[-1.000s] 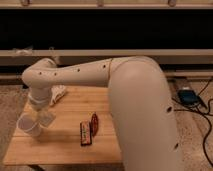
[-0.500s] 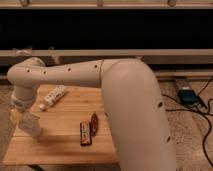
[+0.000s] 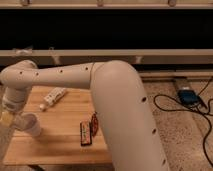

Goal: Place the white sponge in the ceramic cup

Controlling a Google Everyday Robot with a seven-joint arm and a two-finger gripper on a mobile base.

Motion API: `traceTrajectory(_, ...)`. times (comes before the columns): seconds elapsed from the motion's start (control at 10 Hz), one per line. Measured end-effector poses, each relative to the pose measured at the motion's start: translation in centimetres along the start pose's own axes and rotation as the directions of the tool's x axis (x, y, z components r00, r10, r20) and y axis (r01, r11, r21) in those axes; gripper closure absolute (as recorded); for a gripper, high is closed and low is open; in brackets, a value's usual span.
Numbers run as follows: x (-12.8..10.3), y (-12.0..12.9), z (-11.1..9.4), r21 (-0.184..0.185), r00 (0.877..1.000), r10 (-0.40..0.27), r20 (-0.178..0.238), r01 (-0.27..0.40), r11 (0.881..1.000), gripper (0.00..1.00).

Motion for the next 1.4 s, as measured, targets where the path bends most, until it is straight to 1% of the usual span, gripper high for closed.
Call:
traceTrajectory(0.3,-0.5,-2.3,1.6,-0.006,1.0,0.029,-0.001,-0.029,1.0,0.23)
traceTrajectory(0.4,-0.3,-2.9,2.1,-0.006,0.999,0.04,-0.004,-0.04,0.999,0.2)
traceTrajectory(0.6,-0.1,-3.5,2.6,-0.009,0.998,0.058,-0.011,-0.058,0.998,0.2)
traceTrajectory(0.9,0.6,-4.2,2.3,-0.01,0.997,0.081,-0.009,-0.081,0.997,0.2)
traceTrajectory(1.2,1.0,-5.0,0.4,0.009,0.995,0.098,0.027,-0.099,0.995,0.2)
traceTrajectory(1.4,1.0,-5.6,-2.7,0.051,0.993,0.1,0.054,-0.103,0.993,0.2)
